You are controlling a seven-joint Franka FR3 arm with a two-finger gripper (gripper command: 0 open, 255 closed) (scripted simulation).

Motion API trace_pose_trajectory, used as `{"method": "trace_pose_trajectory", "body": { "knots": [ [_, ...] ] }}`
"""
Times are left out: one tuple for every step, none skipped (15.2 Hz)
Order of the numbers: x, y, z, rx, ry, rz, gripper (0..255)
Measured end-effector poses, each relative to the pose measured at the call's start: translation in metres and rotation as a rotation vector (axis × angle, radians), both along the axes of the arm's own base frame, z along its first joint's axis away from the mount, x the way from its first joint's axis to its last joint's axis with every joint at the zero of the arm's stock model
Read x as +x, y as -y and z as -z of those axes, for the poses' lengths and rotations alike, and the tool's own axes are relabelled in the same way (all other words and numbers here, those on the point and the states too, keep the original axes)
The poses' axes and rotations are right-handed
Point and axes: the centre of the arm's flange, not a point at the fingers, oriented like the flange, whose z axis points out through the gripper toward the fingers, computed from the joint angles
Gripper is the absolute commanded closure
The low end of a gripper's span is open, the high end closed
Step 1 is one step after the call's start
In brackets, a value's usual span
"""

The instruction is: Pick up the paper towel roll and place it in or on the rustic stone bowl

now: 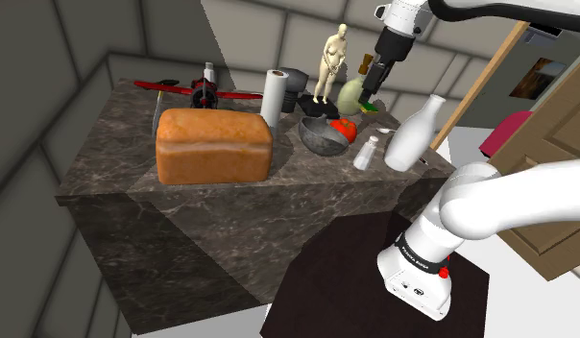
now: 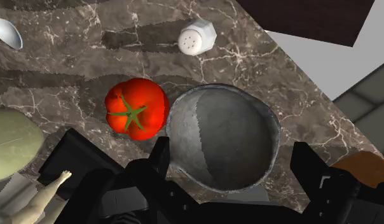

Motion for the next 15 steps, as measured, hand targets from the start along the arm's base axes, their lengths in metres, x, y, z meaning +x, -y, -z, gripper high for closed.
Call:
{"method": "trace_pose_trajectory", "body": {
  "knots": [
    [0.0, 0.0, 0.0, 0.0, 0.0, 0.0, 0],
    [0.006, -0.002, 0.0, 0.001, 0.0, -0.011, 0],
    [0.017, -0.003, 0.001, 0.001, -0.001, -0.026, 0],
    [0.027, -0.006, -0.002, 0.002, -0.002, -0.046, 0],
    [0.036, -0.01, -0.001, 0.003, -0.002, -0.066, 0],
    [0.049, -0.013, -0.001, 0.004, -0.003, -0.087, 0],
    [0.059, -0.016, 0.0, 0.005, -0.004, -0.109, 0],
    [0.072, -0.021, 0.001, 0.006, -0.004, -0.131, 0],
    [0.087, -0.023, -0.002, 0.007, -0.005, -0.153, 0],
    [0.099, -0.031, -0.001, 0.008, -0.006, -0.174, 0],
    [0.11, -0.035, -0.002, 0.009, -0.007, -0.196, 0],
    [0.121, -0.039, 0.0, 0.01, -0.008, -0.218, 0],
    [0.133, -0.045, 0.0, 0.011, -0.009, -0.241, 0],
    [0.146, -0.05, 0.001, 0.013, -0.009, -0.263, 0],
    [0.158, -0.057, 0.003, 0.014, -0.01, -0.284, 0]
  ]
}}
